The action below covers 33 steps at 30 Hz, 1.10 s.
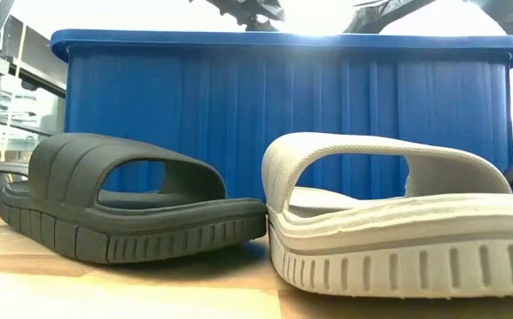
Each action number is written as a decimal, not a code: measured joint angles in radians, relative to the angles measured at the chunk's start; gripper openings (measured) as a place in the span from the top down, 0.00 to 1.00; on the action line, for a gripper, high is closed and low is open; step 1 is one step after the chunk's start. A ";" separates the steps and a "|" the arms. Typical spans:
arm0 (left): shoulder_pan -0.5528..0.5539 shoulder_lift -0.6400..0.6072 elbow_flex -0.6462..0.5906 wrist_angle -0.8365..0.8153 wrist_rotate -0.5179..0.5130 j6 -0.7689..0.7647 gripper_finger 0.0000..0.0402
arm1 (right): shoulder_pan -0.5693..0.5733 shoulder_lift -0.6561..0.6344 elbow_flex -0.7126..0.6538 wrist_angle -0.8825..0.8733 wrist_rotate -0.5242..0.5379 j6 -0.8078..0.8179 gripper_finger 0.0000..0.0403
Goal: Pick and place slides into bin
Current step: Put the left gray slide into the blue bin
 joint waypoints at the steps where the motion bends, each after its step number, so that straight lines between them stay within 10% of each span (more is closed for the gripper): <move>1: 0.000 0.000 0.000 0.002 0.000 0.001 0.67 | 0.000 -0.008 0.000 -0.001 0.000 0.003 1.00; 11: 0.000 0.000 0.000 0.002 0.000 0.008 0.67 | 0.004 -0.169 -0.008 0.041 -0.051 0.029 1.00; 22: 0.000 0.000 0.000 -0.003 0.003 0.004 0.67 | -0.004 -0.433 -0.457 0.457 -0.067 0.198 1.00; 33: 0.000 -0.001 0.000 0.001 0.003 0.000 0.67 | -0.049 -0.378 -0.524 0.426 -0.074 0.151 1.00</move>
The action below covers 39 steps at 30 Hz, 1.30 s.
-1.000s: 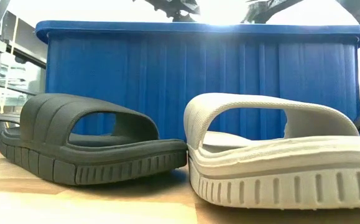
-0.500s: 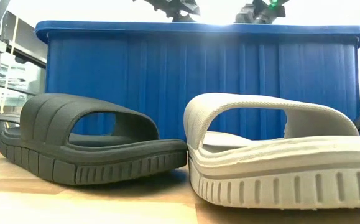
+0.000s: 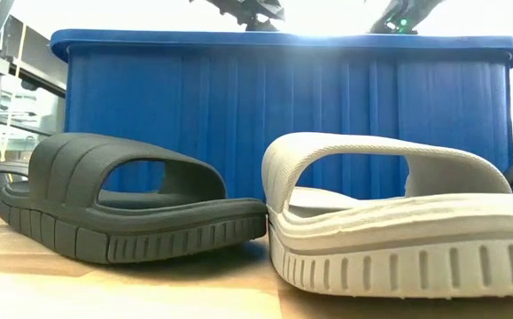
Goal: Pick and place slides into bin
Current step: Put the left gray slide into the blue bin
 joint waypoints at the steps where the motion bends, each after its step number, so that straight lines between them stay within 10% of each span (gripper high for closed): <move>1: 0.000 0.000 0.000 0.000 0.000 0.000 0.67 | -0.006 0.007 0.000 -0.007 0.000 -0.007 1.00; 22: 0.000 0.000 0.000 -0.001 0.000 0.008 0.67 | -0.004 0.042 0.002 -0.035 0.073 -0.107 0.99; 39: 0.000 0.000 0.000 -0.001 0.000 0.008 0.67 | 0.023 0.042 0.094 -0.049 0.293 -0.167 0.70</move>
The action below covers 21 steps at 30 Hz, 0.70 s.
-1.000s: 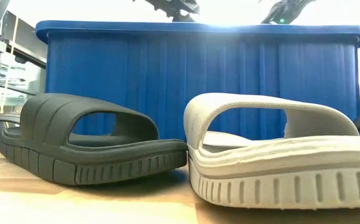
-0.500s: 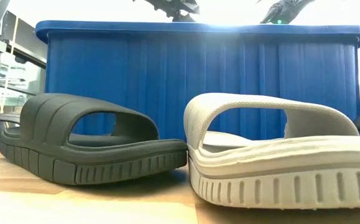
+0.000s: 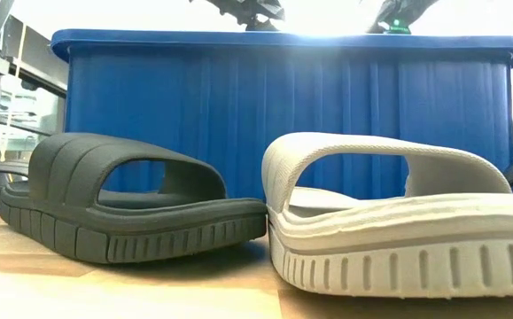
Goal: Pick and place slides into bin
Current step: Put the left gray slide into the blue bin, then put the gray slide into the blue bin
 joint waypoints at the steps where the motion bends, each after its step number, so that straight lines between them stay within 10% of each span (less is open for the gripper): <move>1: 0.000 0.000 0.000 0.000 0.000 0.000 0.67 | 0.000 0.000 0.012 -0.001 0.001 -0.006 0.69; 15: 0.000 0.000 0.000 -0.036 0.001 0.020 0.67 | 0.031 0.000 0.060 -0.072 0.009 0.014 0.67; 21: 0.002 -0.015 -0.001 -0.095 0.186 0.025 0.67 | 0.089 -0.045 0.060 -0.028 -0.240 0.088 0.67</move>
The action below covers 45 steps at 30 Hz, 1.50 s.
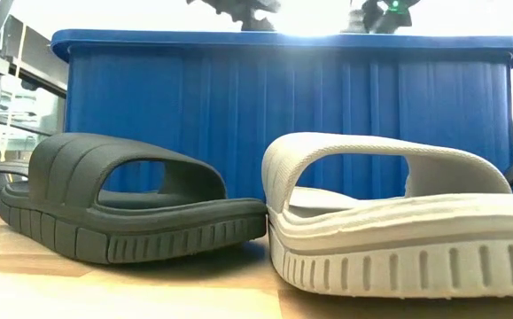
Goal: Pick and place slides into bin
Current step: Put the gray slide into the blue bin
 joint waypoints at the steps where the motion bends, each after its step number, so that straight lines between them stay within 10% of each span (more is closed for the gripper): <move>1: -0.001 -0.012 0.000 -0.016 0.015 -0.001 0.67 | 0.009 -0.015 0.000 -0.004 -0.057 0.015 0.67; 11: -0.038 -0.139 0.000 -0.348 -0.003 0.044 0.67 | 0.197 -0.259 -0.005 0.017 -0.062 0.164 0.67; 22: -0.313 -0.165 0.000 -0.447 -0.134 -0.038 0.67 | 0.538 -0.342 -0.011 0.059 -0.008 0.319 0.70; 45: -0.762 0.024 -0.001 -0.157 -0.438 -0.339 0.67 | 1.178 -0.337 -0.012 0.055 0.509 0.568 0.70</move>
